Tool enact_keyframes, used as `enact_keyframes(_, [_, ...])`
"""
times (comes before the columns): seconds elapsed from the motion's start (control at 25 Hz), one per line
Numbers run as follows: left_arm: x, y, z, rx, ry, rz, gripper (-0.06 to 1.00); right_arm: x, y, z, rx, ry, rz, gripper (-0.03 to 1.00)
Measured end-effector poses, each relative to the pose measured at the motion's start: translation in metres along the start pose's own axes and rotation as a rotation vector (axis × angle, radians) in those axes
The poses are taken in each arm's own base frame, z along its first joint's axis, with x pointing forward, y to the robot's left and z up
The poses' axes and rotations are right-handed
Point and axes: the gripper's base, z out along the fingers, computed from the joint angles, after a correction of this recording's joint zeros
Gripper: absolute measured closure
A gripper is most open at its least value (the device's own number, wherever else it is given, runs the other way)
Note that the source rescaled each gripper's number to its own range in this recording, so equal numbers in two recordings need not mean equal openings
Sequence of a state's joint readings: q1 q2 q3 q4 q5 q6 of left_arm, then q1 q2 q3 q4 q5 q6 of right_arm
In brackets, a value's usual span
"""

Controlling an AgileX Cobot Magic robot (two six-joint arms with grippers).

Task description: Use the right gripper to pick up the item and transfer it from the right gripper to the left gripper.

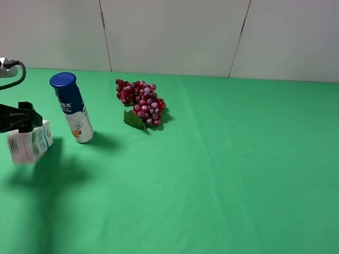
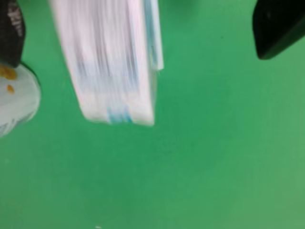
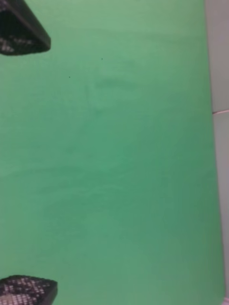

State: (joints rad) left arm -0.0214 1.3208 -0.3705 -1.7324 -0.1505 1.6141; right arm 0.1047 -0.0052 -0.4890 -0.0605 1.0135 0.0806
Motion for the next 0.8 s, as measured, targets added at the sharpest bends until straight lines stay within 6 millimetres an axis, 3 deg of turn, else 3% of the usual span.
enact_keyframes(0.2, [0.0, 0.0, 0.0, 0.0, 0.0, 0.0, -0.05, 0.0, 0.0, 0.0, 0.0, 0.0, 0.0, -0.03])
enact_keyframes(0.64, [-0.0002, -0.0002, -0.0004, 0.002, -0.002, 0.0, -0.05, -0.0001, 0.0, 0.0, 0.0, -0.001, 0.0, -0.03])
enact_keyframes(0.8, [-0.0062, -0.0014, -0.0087, 0.016, -0.051, 0.002, -0.05, -0.0001, 0.0, 0.0, 0.0, -0.001, 0.0, -0.03])
